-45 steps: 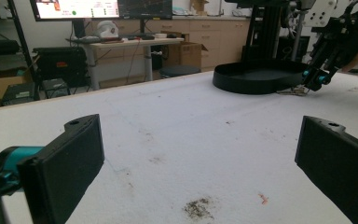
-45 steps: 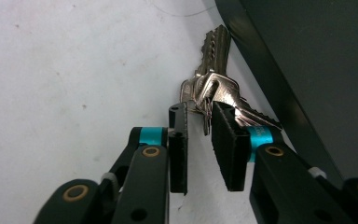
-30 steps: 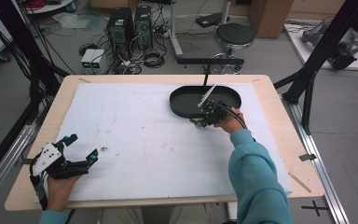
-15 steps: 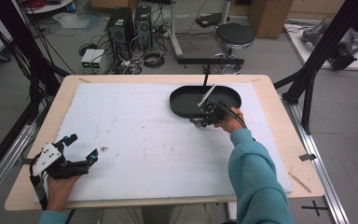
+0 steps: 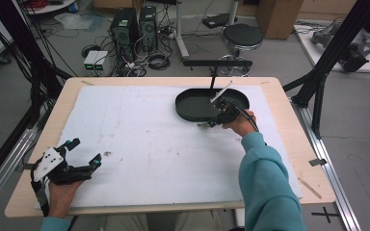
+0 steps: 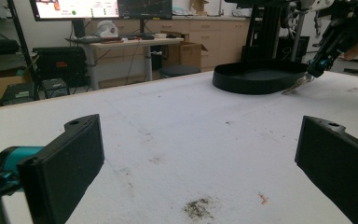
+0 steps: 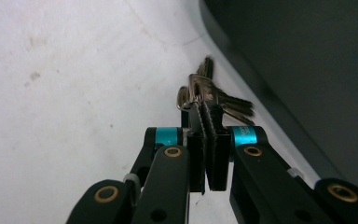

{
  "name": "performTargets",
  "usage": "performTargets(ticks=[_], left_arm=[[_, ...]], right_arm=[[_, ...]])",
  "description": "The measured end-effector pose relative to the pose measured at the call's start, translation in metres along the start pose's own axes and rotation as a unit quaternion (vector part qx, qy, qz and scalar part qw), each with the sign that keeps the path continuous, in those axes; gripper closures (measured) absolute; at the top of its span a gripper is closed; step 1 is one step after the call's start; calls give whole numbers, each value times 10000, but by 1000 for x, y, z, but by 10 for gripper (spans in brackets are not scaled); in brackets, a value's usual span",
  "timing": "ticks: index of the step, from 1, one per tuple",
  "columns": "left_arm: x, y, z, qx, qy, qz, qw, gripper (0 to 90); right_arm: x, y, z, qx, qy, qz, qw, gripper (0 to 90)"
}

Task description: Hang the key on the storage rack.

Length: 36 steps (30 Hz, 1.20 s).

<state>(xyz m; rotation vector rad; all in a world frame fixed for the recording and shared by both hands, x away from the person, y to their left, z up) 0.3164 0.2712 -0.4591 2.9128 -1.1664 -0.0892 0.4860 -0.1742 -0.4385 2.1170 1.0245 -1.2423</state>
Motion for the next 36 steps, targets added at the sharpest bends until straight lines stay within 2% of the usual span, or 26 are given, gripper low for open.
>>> performTargets(ticks=[4, 9, 14, 21, 25, 29, 30, 32, 34, 36], left_arm=[[0, 0, 0, -10, 10, -6, 10000, 17], [0, 0, 0, -7, 10, -6, 10000, 17], [0, 0, 0, -10, 11, -8, 10000, 17], [0, 0, 0, -10, 9, -11, 10000, 17], [0, 0, 0, -11, 8, -9, 10000, 17], [0, 0, 0, -14, 11, -9, 10000, 17], [0, 0, 0, -17, 18, -8, 10000, 17], [0, 0, 0, -24, 12, 0, 10000, 17], [0, 0, 0, -25, 23, -10, 10000, 17], [0, 0, 0, -26, 21, -9, 10000, 17]], right_arm=[[-13, 5, -2, 224, 328, -72, 9992, 894], [-34, 14, -1, 419, 731, 8, 9964, 894], [-59, 26, -2, 618, 1100, 119, 9919, 893], [-101, 44, -22, 682, 1634, 355, 9836, 892], [-117, 54, -35, 699, 1795, 458, 9802, 892], [-129, 64, -46, 693, 1855, 613, 9783, 892], [-132, 66, -48, 719, 1813, 645, 9787, 892], [-137, 70, -53, 697, 1899, 708, 9768, 892], [-141, 74, -57, 709, 1826, 767, 9776, 892], [-145, 78, -61, 705, 1848, 812, 9769, 892]])
Point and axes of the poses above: each handheld gripper's, and its own axes: x roughly forward along the jaws, z roughly out of its underside, y roughly to its right, the point moved 6 cm from there along x, roughly forward along the jaws, and after that the axes turned 11 degrees about z, right-handed, at the moved point
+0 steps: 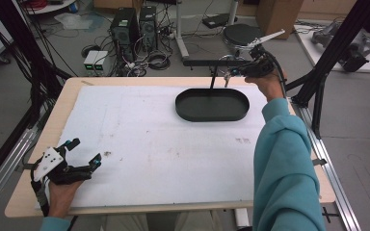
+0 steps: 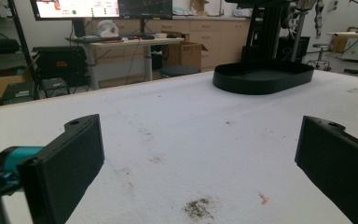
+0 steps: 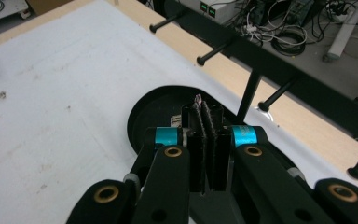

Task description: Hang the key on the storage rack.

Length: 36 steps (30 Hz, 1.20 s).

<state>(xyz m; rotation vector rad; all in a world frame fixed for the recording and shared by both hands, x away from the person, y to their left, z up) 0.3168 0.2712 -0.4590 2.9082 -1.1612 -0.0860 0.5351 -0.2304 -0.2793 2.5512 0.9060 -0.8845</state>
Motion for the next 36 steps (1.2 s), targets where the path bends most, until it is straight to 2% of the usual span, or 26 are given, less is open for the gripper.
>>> performTargets(ticks=[5, 8, 13, 29, 36], left_arm=[[0, 0, 0, 2, -9, 7, 10000, 17], [0, 0, 0, 1, -2, 0, 10000, 17], [0, 0, 0, 7, 6, 2, 10000, 17], [0, 0, 0, -5, 7, 7, 10000, 17], [0, 0, 0, -12, 7, 10, 10000, 17]], right_arm=[[2, 6, -8, -55, -125, 92, 9999, 892], [5, 8, -10, -42, -70, 148, 9999, 891], [12, 12, -5, 13, -281, 217, 9994, 891], [34, 19, -1, -35, -480, 426, 9979, 890], [38, 20, 0, 49, -547, 539, 9970, 890]])
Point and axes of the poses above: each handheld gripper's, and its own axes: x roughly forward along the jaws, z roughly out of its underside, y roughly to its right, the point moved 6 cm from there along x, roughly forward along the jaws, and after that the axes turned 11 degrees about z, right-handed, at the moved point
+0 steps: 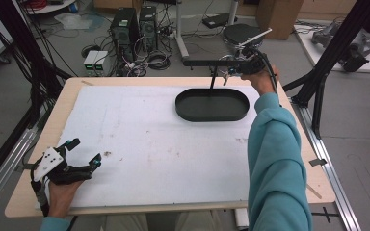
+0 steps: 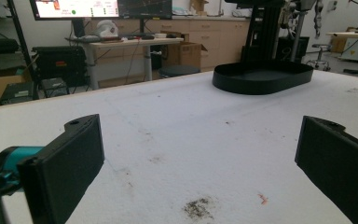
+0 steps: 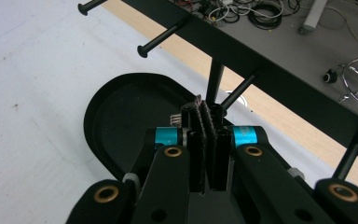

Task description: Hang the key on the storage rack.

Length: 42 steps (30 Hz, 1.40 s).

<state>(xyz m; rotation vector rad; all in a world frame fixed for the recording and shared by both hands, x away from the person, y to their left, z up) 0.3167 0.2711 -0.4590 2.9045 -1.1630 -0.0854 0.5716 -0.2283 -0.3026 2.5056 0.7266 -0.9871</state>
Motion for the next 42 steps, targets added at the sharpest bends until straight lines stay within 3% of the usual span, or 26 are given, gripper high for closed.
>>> performTargets(ticks=[21, 42], left_arm=[[0, 0, 0, -8, -2, -5, 10000, 17], [0, 0, 0, -14, -7, -2, 10000, 17]], right_arm=[[5, 6, 1, 33, -52, 195, 9998, 889], [8, 11, -1, 36, 93, 371, 9993, 888]])
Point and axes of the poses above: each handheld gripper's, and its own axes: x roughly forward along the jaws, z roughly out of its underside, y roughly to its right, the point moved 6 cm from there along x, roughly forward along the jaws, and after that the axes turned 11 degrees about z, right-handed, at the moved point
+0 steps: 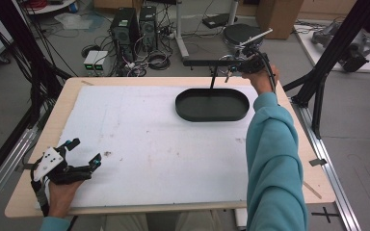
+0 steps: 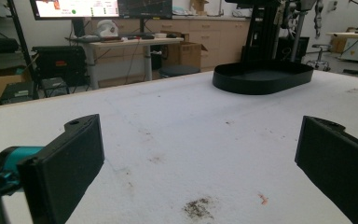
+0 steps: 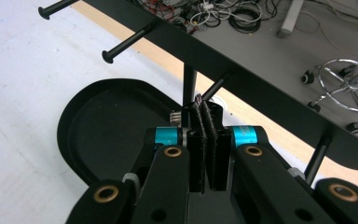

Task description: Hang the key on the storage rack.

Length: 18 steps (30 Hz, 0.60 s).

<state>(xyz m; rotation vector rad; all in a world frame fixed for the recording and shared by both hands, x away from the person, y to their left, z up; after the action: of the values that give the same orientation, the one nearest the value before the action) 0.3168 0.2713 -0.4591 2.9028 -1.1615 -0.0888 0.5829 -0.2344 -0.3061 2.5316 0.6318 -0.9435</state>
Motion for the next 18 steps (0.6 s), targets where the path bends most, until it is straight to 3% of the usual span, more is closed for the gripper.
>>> performTargets(ticks=[7, 9, 10, 12, 15, 16, 18], left_arm=[[0, 0, 0, 0, 5, 0, 10000, 17], [0, 0, 0, -2, 7, -3, 10000, 17], [0, 0, 0, 0, -4, 2, 10000, 17], [0, 0, 0, 0, -2, 0, 10000, 17], [0, 0, 0, 3, -2, -1, 10000, 17], [0, 0, 0, 8, -1, -3, 10000, 17], [0, 0, 0, 18, -6, 1, 10000, 17]], right_arm=[[4, 2, -1, -10, 56, 94, 9999, 880], [5, 3, -1, -3, 90, 238, 9997, 879], [4, 4, -4, 22, 261, 303, 9992, 793], [4, 5, -4, 11, 272, 421, 9987, 784], [4, 5, -3, 10, 264, 409, 9988, 736], [2, 6, -3, 65, 312, 498, 9983, 579], [-1, 5, -4, 173, 422, 445, 9980, 388]])
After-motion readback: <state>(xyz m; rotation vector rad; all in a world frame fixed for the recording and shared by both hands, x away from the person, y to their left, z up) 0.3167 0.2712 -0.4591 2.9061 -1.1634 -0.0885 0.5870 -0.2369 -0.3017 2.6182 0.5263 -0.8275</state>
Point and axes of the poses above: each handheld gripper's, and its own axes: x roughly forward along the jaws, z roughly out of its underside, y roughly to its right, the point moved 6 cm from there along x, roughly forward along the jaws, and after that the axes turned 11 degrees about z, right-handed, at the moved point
